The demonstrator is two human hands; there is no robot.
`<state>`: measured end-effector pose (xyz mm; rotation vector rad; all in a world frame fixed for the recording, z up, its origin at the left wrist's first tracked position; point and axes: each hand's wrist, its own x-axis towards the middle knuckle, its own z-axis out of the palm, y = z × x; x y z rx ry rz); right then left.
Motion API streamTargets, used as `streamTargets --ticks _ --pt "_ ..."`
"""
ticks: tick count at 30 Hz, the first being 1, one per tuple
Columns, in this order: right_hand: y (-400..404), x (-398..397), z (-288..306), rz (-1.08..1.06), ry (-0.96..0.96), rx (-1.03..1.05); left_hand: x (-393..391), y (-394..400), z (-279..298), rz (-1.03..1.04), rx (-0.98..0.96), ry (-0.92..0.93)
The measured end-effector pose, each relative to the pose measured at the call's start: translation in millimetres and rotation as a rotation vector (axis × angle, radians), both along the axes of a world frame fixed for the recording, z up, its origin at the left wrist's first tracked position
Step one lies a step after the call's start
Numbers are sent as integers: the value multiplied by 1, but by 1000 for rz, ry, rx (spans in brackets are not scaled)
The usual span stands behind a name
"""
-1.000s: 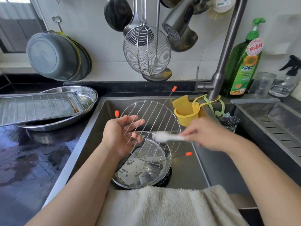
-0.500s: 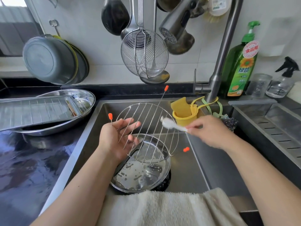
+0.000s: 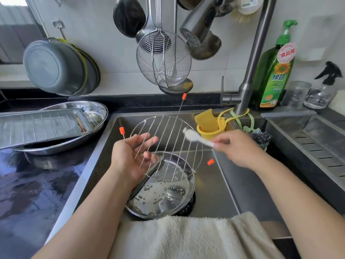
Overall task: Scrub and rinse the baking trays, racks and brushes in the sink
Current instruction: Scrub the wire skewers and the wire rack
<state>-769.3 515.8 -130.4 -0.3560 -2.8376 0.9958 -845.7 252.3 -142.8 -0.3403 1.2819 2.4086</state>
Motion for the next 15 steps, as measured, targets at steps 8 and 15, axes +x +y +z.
streamTargets --ticks 8,15 --pt "-5 12 7 217 -288 -20 -2 0 0 -70 -78 41" --pt "5 10 7 -5 -97 -41 -3 -3 -2 52 1 8"
